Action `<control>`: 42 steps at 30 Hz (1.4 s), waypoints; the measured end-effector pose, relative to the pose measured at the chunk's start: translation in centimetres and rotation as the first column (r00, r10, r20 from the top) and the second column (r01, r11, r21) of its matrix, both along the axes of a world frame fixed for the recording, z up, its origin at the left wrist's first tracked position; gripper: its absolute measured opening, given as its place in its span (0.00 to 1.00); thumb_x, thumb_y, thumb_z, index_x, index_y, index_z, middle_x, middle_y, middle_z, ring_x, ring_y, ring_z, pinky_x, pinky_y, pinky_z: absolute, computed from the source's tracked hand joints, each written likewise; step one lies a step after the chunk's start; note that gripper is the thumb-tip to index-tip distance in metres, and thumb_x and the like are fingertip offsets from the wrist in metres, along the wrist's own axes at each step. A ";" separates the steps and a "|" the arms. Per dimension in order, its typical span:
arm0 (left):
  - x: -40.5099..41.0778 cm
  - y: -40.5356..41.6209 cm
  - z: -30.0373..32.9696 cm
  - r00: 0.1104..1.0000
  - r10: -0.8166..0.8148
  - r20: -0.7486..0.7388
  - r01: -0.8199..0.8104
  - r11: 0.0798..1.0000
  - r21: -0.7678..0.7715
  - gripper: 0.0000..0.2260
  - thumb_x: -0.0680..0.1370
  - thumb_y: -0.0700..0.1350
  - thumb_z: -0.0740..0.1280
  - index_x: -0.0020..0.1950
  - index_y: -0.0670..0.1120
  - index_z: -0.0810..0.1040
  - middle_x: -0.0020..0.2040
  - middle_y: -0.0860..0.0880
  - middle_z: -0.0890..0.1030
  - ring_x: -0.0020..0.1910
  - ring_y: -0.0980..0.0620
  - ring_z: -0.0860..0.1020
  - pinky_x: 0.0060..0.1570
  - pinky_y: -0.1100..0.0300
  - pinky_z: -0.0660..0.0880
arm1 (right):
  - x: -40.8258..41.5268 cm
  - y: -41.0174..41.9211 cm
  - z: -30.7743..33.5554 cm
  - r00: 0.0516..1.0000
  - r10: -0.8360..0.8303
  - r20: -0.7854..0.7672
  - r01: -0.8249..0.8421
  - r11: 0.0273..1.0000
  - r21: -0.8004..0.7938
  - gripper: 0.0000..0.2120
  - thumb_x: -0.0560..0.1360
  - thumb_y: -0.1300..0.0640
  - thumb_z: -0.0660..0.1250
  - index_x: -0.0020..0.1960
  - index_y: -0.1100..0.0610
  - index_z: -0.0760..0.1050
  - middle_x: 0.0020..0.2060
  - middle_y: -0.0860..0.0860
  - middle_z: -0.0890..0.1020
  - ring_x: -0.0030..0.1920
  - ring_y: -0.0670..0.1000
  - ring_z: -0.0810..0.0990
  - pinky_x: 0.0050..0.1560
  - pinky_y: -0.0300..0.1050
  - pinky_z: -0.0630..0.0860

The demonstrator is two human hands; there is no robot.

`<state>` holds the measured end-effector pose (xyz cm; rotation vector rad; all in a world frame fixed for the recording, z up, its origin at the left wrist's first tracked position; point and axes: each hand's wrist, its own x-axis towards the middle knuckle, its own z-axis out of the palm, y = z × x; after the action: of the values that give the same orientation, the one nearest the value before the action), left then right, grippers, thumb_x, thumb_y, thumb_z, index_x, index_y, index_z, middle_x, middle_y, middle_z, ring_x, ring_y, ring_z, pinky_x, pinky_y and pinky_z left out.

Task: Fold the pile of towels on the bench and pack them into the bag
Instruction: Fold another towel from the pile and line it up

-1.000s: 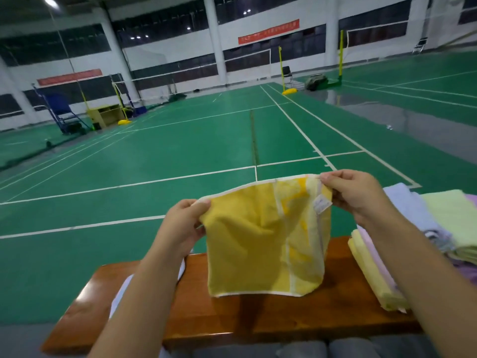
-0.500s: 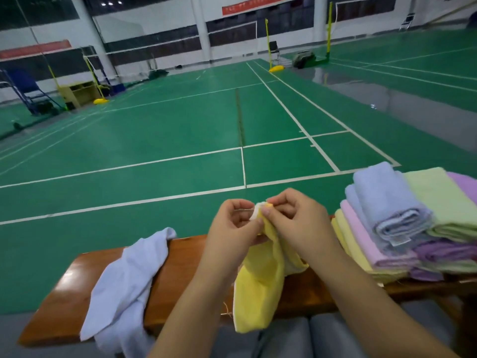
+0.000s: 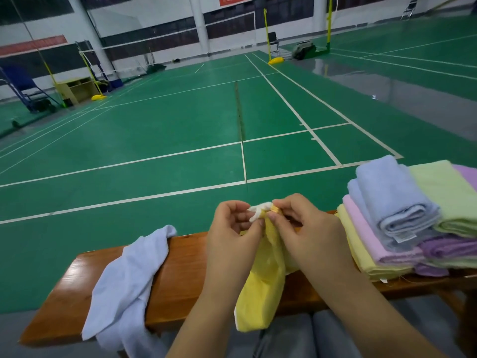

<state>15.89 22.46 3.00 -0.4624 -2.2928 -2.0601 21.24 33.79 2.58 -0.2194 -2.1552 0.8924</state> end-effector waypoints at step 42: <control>-3.7 -3.4 7.6 0.938 -0.121 -0.324 0.192 0.961 0.197 0.04 0.72 0.46 0.73 0.41 0.55 0.83 0.39 0.52 0.80 0.41 0.54 0.75 0.40 0.61 0.73 | -0.7 6.9 9.5 0.903 0.380 -0.200 -0.428 0.837 -0.342 0.09 0.77 0.64 0.64 0.48 0.50 0.73 0.37 0.42 0.81 0.41 0.41 0.78 0.45 0.39 0.77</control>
<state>12.23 19.10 10.55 -0.9093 -1.8739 -2.1023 20.57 40.73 12.05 0.1131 -1.9240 1.5306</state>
